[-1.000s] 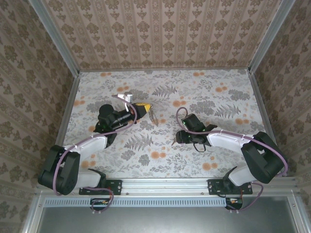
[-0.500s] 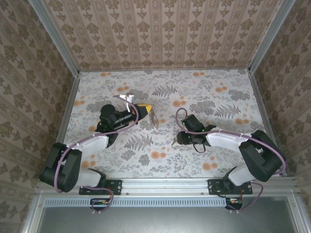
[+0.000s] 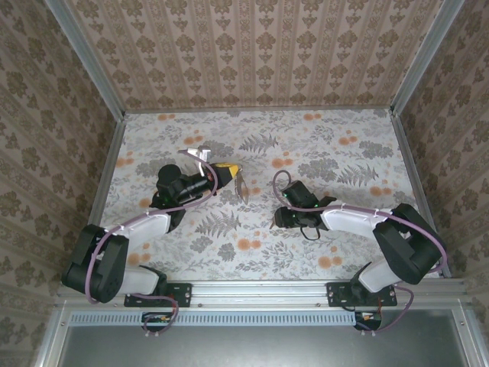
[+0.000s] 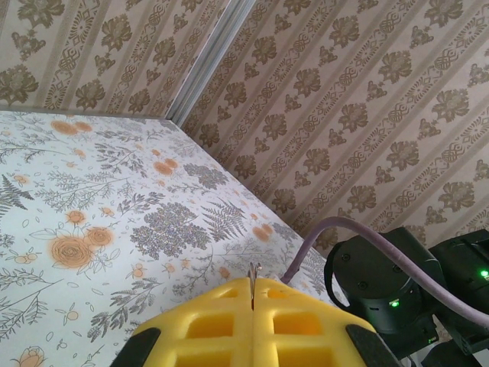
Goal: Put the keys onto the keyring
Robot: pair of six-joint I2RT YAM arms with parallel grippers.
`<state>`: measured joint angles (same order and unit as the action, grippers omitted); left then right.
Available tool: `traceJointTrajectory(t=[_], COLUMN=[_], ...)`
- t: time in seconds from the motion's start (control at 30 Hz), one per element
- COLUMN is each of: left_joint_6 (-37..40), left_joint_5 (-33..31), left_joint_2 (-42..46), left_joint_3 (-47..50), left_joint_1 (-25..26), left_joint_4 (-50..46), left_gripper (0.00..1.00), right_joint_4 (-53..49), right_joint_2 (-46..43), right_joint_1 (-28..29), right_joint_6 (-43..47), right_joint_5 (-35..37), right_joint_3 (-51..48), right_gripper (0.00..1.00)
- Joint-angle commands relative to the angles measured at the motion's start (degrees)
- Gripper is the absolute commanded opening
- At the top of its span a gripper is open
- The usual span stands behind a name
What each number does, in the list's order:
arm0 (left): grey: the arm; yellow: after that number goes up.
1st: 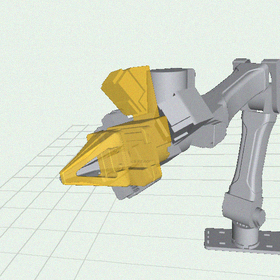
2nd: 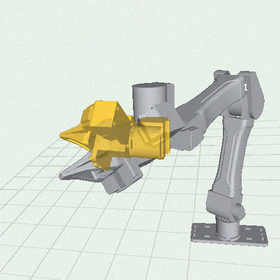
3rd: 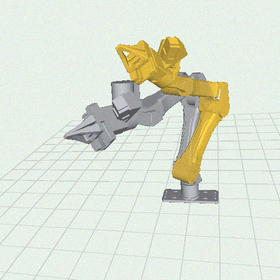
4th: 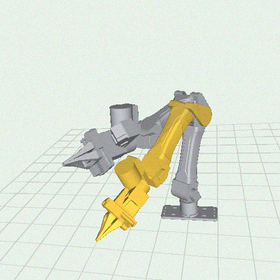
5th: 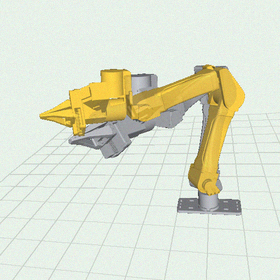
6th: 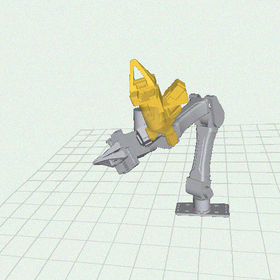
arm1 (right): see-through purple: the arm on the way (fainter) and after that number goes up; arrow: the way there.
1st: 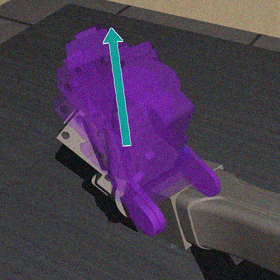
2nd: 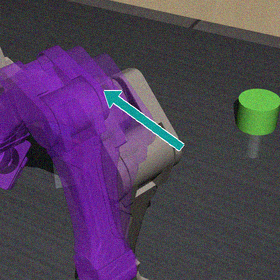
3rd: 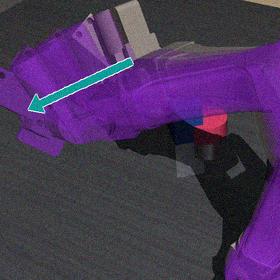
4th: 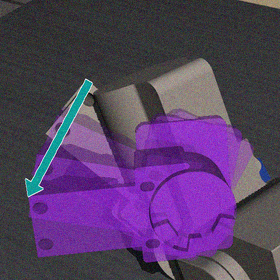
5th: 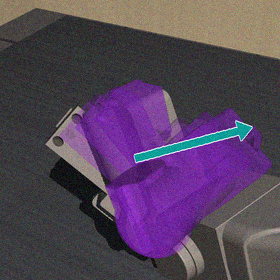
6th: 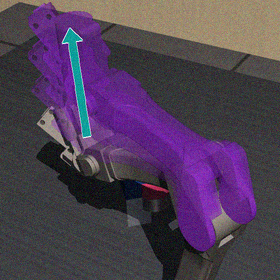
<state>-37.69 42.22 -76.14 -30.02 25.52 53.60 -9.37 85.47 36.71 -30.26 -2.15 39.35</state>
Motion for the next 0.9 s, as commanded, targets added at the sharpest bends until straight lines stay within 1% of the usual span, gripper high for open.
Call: traceJointTrajectory(t=[0.0,0.17,0.37,0.6,0.67,0.87], left_joint_6=[-0.5,-0.9,-1.2,-1.4,-1.5,-1.6], left_joint_5=[1.1,1.3,1.4,1.2,1.2,1.3], left_joint_2=[-0.4,-1.3,-1.7,-2.0,-2.2,-2.8], left_joint_3=[-0.5,-0.5,-0.4,-0.4,-0.5,-0.5], left_joint_1=[0.3,0.2,0.3,0.3,2.0,2.2], left_joint_4=[4.0,4.9,5.6,6.3,6.3,6.8], left_gripper=[0.0,0.0,0.0,0.0,0.0,0.0], right_joint_4=[-0.7,-1.2,-1.9,-1.3,-1.2,-0.1], right_joint_2=[-1.0,-0.1,1.1,2.3,2.8,4.5], right_joint_1=[0.6,0.7,0.7,1.0,1.0,1.0], right_joint_6=[-1.0,-2.1,-3.3,-4.1,-4.0,-3.9], right_joint_5=[0.4,0.8,0.8,-0.4,-0.3,-0.4], right_joint_3=[1.8,2.3,3.0,2.8,2.8,3.3], right_gripper=[0.4,0.38,0.33,0.32,0.32,0.31])
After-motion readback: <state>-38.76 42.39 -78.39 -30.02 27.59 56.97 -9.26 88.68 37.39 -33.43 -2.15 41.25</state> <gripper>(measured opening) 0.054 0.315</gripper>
